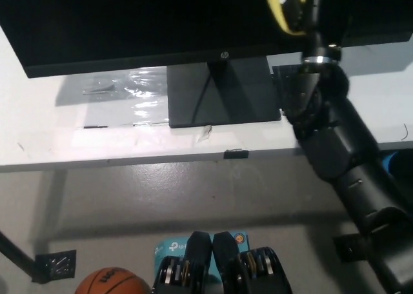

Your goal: The robot uses its right hand to pick up the cloth kept in the middle of the desk and use it to wipe the monitor in the middle of the desk by swiping its screen twice

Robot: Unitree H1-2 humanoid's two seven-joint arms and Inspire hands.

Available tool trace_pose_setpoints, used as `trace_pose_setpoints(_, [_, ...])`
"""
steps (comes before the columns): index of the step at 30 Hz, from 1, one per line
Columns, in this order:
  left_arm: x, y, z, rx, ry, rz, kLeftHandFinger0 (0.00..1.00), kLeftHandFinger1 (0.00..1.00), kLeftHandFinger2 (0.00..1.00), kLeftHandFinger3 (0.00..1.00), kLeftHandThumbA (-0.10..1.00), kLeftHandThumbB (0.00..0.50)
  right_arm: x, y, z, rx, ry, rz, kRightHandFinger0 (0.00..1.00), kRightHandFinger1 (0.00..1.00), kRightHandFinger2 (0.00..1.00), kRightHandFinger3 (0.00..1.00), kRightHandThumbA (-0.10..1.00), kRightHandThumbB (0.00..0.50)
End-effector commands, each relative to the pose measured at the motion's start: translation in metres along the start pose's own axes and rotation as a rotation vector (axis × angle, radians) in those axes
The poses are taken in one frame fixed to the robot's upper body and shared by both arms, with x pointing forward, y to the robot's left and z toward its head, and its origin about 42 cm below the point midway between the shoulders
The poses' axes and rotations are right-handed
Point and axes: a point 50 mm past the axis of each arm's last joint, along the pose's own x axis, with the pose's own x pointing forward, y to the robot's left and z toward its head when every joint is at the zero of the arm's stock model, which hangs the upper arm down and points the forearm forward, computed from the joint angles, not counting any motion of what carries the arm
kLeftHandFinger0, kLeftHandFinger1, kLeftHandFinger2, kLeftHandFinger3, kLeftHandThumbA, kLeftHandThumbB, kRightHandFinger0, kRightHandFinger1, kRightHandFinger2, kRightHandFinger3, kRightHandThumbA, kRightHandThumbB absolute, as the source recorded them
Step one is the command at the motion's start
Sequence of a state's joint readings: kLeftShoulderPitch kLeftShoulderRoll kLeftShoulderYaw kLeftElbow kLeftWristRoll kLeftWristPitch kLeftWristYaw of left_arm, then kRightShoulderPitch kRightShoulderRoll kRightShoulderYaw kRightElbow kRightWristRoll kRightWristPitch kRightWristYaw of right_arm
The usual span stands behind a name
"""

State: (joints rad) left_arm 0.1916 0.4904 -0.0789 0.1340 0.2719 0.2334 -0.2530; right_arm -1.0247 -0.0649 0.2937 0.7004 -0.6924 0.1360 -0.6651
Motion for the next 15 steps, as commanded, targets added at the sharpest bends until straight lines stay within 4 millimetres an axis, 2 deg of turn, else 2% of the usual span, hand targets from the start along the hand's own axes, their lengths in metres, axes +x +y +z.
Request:
trace_pose_setpoints(1, [-0.005,0.012,0.0,0.04,0.002,0.02,0.76,0.63,0.0,0.0,0.52,0.5,0.027,-0.002,0.087,0.08,-0.169,0.002,0.0,0.07,0.53,0.48,-0.1,0.115])
trace_pose_setpoints(2, [-0.005,0.013,0.0,0.04,0.001,0.021,0.76,0.63,0.0,0.0,0.52,0.5,0.028,-0.002,0.087,0.08,-0.169,0.001,0.0,0.07,0.52,0.47,-0.1,0.115])
trace_pose_setpoints(3, [-0.004,0.013,0.0,0.038,0.001,0.022,0.76,0.62,0.0,0.0,0.53,0.5,0.025,0.001,0.093,0.098,-0.177,0.007,0.0,0.03,0.47,0.44,-0.1,0.135])
trace_pose_setpoints(4, [-0.003,0.013,-0.001,0.039,0.004,0.02,0.76,0.63,0.0,0.0,0.53,0.5,0.023,0.004,0.097,0.123,-0.185,0.008,0.0,0.0,0.42,0.32,-0.1,0.129])
trace_pose_setpoints(9, [-0.002,0.014,0.003,0.046,-0.008,0.021,0.75,0.61,0.0,0.0,0.55,0.5,0.016,0.012,0.109,0.12,-0.207,0.034,0.0,0.0,0.41,0.28,-0.1,0.16])
trace_pose_setpoints(11, [-0.003,0.014,0.002,0.036,-0.003,0.02,0.74,0.6,0.0,0.0,0.54,0.5,0.012,0.016,0.114,0.123,-0.211,0.048,0.0,0.0,0.37,0.21,-0.1,0.158])
trace_pose_setpoints(13, [-0.003,0.015,0.002,0.035,-0.008,0.021,0.75,0.61,0.0,0.0,0.52,0.5,0.01,0.02,0.118,0.122,-0.217,0.049,0.0,0.0,0.37,0.1,-0.1,0.084])
trace_pose_setpoints(15, [-0.003,0.015,0.003,0.047,-0.011,0.019,0.76,0.62,0.0,0.0,0.53,0.5,0.01,0.023,0.122,0.122,-0.217,0.052,0.0,0.0,0.42,0.16,-0.1,0.105])
